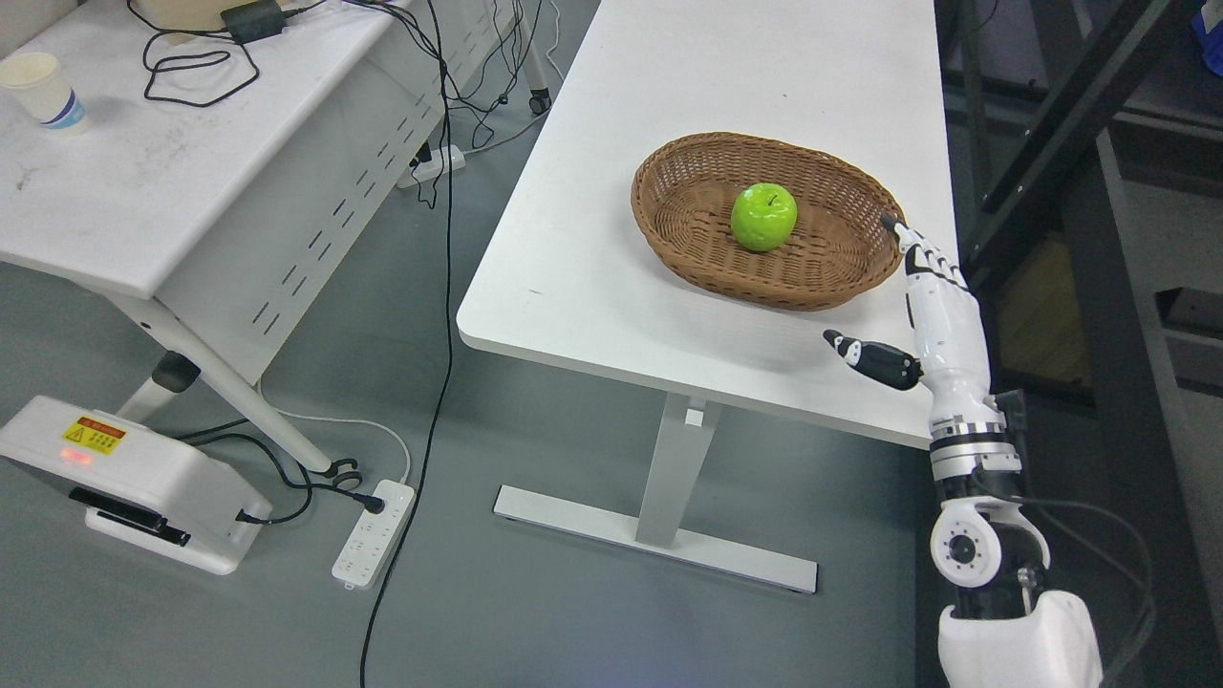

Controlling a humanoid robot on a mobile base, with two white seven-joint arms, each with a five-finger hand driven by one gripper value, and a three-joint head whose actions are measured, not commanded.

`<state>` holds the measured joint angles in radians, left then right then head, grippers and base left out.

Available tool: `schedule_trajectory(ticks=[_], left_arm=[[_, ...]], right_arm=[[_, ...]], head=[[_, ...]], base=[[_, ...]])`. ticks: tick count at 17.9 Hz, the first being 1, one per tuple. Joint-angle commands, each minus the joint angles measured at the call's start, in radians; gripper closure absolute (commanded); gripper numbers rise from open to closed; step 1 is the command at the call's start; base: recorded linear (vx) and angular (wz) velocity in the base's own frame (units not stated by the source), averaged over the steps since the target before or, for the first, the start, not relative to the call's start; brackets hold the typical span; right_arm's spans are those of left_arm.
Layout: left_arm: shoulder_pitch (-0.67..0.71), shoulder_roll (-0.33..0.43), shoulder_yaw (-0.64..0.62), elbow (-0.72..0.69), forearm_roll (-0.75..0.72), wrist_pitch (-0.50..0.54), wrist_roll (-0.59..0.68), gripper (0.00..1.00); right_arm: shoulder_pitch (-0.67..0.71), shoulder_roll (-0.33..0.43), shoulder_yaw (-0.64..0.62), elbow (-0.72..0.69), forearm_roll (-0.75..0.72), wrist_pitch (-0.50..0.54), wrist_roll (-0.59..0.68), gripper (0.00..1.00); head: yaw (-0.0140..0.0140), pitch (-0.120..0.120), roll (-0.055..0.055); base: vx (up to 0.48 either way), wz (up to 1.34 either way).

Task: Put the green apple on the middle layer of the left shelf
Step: 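Reach the right hand into the basket toward the green apple, then close the right hand fingers around the green apple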

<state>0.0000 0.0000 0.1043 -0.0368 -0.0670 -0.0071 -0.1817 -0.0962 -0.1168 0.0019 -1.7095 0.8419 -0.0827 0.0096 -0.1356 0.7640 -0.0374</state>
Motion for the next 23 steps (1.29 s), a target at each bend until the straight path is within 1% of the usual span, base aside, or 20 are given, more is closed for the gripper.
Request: schedule_trajectory(ticks=[1, 5, 9, 13, 16, 19, 21, 23], left_arm=[[-0.022, 0.017, 0.0, 0.0, 0.0, -0.001, -0.001, 0.0], [-0.022, 0.017, 0.0, 0.0, 0.0, -0.001, -0.001, 0.0], [-0.022, 0.017, 0.0, 0.0, 0.0, -0.001, -0.001, 0.0], [-0.022, 0.017, 0.0, 0.0, 0.0, -0.001, -0.001, 0.0], [-0.022, 0.017, 0.0, 0.0, 0.001, -0.001, -0.001, 0.0], [-0.022, 0.017, 0.0, 0.0, 0.001, -0.001, -0.001, 0.0], [-0.022, 0.017, 0.0, 0.0, 0.0, -0.001, -0.001, 0.0], [-0.022, 0.017, 0.0, 0.0, 0.0, -0.001, -0.001, 0.0]], right_arm=[[-0.068, 0.009, 0.036, 0.011, 0.003, 0.001, 0.001, 0.02], [-0.106, 0.02, 0.072, 0.094, 0.005, 0.003, 0.009, 0.02], [-0.128, 0.036, 0.127, 0.139, 0.006, 0.003, 0.053, 0.02], [-0.171, 0.051, 0.19, 0.247, 0.009, 0.003, 0.064, 0.02], [-0.191, 0.048, 0.268, 0.321, 0.014, 0.0, 0.067, 0.02], [-0.191, 0.042, 0.337, 0.35, 0.025, -0.005, 0.127, 0.02], [-0.201, 0.046, 0.343, 0.382, 0.06, -0.006, 0.144, 0.02], [-0.23, 0.049, 0.343, 0.418, 0.063, -0.005, 0.145, 0.02]], head=[[0.0, 0.0, 0.0], [0.0, 0.0, 0.0], [0.0, 0.0, 0.0], [0.0, 0.0, 0.0], [0.0, 0.0, 0.0], [0.0, 0.0, 0.0], [0.0, 0.0, 0.0], [0.0, 0.0, 0.0]], base=[[0.161, 0.01], [0.177, -0.03], [0.173, -0.13], [0.132, -0.1], [0.098, -0.06], [0.079, -0.03], [0.052, 0.0], [0.031, -0.02]])
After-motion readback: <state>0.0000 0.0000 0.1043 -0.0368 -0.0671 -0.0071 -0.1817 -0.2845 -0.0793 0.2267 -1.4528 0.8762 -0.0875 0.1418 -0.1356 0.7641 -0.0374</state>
